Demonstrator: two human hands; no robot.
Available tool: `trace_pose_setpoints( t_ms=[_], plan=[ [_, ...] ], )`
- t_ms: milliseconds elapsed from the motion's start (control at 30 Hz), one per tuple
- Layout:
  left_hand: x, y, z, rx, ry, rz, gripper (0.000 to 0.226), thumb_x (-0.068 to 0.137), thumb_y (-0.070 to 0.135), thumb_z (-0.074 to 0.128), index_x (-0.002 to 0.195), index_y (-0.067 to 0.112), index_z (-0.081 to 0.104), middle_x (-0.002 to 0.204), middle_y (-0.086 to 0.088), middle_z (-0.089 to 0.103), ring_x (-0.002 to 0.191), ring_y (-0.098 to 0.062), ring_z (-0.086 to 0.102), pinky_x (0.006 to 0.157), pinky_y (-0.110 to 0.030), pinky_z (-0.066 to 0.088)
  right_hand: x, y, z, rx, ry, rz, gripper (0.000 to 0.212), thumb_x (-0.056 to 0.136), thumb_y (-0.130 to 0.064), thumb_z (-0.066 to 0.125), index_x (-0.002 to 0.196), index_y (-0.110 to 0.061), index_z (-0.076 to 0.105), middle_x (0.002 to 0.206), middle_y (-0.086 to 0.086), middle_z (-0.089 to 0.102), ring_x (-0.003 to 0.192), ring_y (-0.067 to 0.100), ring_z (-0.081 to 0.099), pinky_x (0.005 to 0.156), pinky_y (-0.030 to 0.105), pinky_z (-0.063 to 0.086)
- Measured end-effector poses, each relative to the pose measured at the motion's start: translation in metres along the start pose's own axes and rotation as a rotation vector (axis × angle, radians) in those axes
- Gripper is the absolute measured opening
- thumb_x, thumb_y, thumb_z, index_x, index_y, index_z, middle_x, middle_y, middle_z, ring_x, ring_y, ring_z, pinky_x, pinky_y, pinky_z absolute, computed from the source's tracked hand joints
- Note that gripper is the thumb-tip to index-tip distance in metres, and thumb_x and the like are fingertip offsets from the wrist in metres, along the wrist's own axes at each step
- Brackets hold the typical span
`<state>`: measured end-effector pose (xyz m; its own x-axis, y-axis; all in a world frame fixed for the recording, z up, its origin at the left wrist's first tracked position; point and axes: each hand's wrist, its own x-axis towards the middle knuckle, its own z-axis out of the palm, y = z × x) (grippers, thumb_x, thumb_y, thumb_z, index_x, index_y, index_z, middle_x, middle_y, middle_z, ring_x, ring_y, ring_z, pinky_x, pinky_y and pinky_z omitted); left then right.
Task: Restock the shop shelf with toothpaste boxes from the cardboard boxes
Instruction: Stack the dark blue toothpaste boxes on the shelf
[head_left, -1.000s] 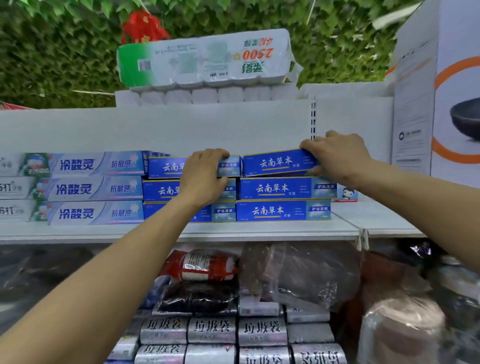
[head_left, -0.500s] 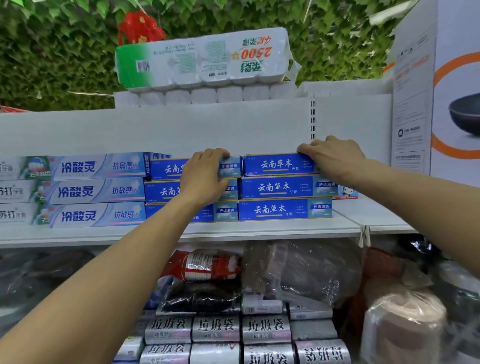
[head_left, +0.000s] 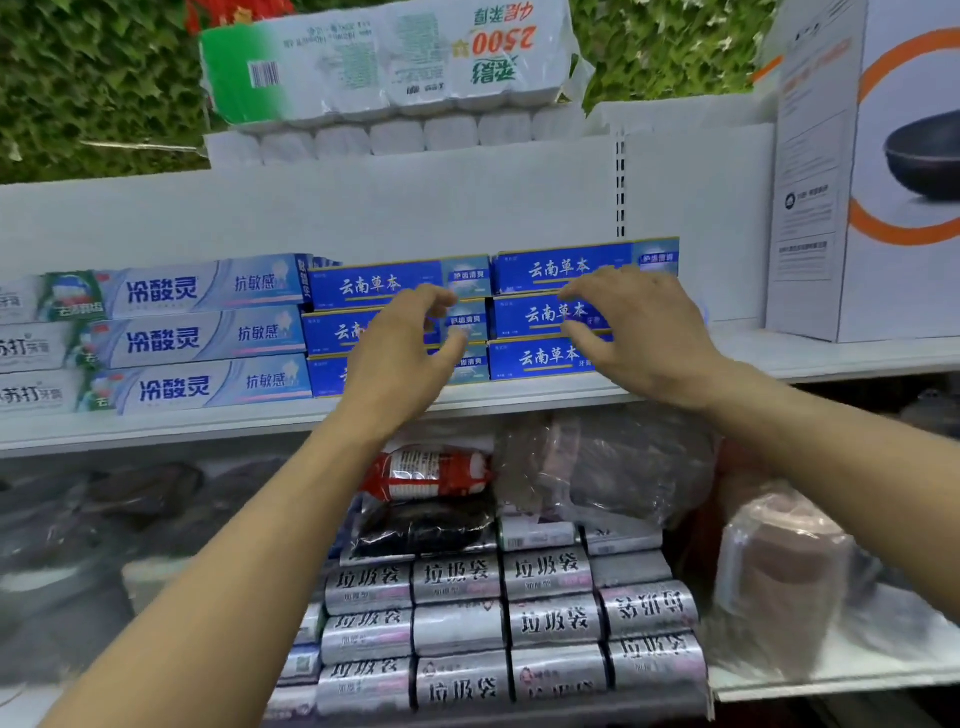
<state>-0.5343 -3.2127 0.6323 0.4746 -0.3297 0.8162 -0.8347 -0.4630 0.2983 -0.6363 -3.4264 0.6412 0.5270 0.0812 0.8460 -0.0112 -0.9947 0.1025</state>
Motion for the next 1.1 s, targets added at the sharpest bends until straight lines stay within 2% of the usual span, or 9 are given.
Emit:
trace_pose_setpoints(
  t_ms=[133,300,500,567,767,833,933,1000,1100],
  plan=[
    [-0.049,0.001,0.004,-0.108,-0.032,-0.048,0.026,0.087,0.027,0.064,0.113,0.027,0.060,0.103,0.012,0.064,0.092,-0.008,0.061,0.082,-0.038,0.053,-0.046,-0.027,0.004,0.083,0.008,0.016,0.040,0.084,-0.042,0.044,0.107,-0.019,0.067,0.100,0.002,0.069,0.092,0.027,0.064,0.079,0.043,0.048],
    [-0.113,0.006,0.021,-0.224,-0.135,-0.190,0.019,0.086,0.019,0.067,0.102,0.027,0.062,0.087,0.009,0.068,0.077,-0.005,0.062,0.076,-0.024,0.051,-0.112,-0.049,0.018,0.124,-0.145,0.037,0.032,0.082,-0.035,0.050,0.106,-0.021,0.066,0.097,0.001,0.067,0.090,0.027,0.063,0.074,0.040,0.048],
    [-0.193,0.003,0.056,-0.253,-0.377,-0.338,0.017,0.089,0.023,0.065,0.106,0.025,0.063,0.090,0.010,0.067,0.079,-0.012,0.062,0.079,-0.035,0.053,-0.187,-0.057,0.033,0.212,-0.388,0.154,0.024,0.091,-0.028,0.055,0.114,-0.024,0.062,0.108,-0.003,0.062,0.103,0.020,0.057,0.078,0.034,0.045],
    [-0.221,0.003,0.073,-0.253,-0.467,-0.385,0.015,0.089,0.025,0.065,0.104,0.026,0.062,0.091,0.011,0.067,0.076,-0.011,0.063,0.077,-0.037,0.054,-0.213,-0.059,0.039,0.243,-0.465,0.205,0.025,0.091,-0.029,0.054,0.115,-0.025,0.061,0.112,-0.003,0.060,0.106,0.020,0.056,0.082,0.038,0.048],
    [-0.318,0.013,0.126,-0.372,-0.686,-0.623,0.016,0.092,0.021,0.062,0.108,0.019,0.063,0.096,0.007,0.064,0.085,-0.010,0.060,0.080,-0.027,0.048,-0.313,-0.056,0.067,0.338,-0.739,0.385,0.023,0.089,-0.027,0.054,0.111,-0.025,0.060,0.116,-0.002,0.060,0.107,0.022,0.057,0.083,0.040,0.050],
    [-0.355,0.015,0.147,-0.421,-0.733,-0.753,0.013,0.091,0.018,0.063,0.104,0.019,0.064,0.088,0.005,0.063,0.082,-0.016,0.061,0.078,-0.030,0.049,-0.352,-0.057,0.079,0.340,-0.859,0.484,0.024,0.089,-0.028,0.054,0.112,-0.028,0.061,0.115,-0.002,0.060,0.108,0.021,0.056,0.084,0.037,0.049],
    [-0.413,0.016,0.181,-0.492,-0.809,-0.930,0.010,0.091,0.015,0.063,0.099,0.020,0.063,0.076,0.007,0.059,0.071,-0.014,0.058,0.068,-0.025,0.046,-0.415,-0.060,0.101,0.367,-1.049,0.654,0.023,0.086,-0.025,0.057,0.108,-0.025,0.063,0.112,0.001,0.063,0.107,0.025,0.059,0.085,0.034,0.047],
    [-0.449,0.016,0.204,-0.549,-0.884,-1.049,0.010,0.092,0.014,0.061,0.100,0.019,0.060,0.077,0.003,0.061,0.070,-0.014,0.059,0.063,-0.024,0.046,-0.458,-0.060,0.117,0.393,-1.155,0.769,0.018,0.083,-0.023,0.059,0.099,-0.016,0.064,0.104,0.006,0.067,0.101,0.028,0.061,0.085,0.034,0.048],
    [-0.500,0.016,0.238,-0.604,-0.964,-1.252,0.011,0.093,0.008,0.055,0.095,0.018,0.058,0.079,0.001,0.061,0.065,-0.013,0.058,0.056,-0.024,0.043,-0.519,-0.060,0.139,0.447,-1.273,1.021,0.010,0.085,-0.018,0.059,0.082,-0.009,0.062,0.083,0.003,0.066,0.083,0.023,0.061,0.079,0.032,0.051]
  ],
)
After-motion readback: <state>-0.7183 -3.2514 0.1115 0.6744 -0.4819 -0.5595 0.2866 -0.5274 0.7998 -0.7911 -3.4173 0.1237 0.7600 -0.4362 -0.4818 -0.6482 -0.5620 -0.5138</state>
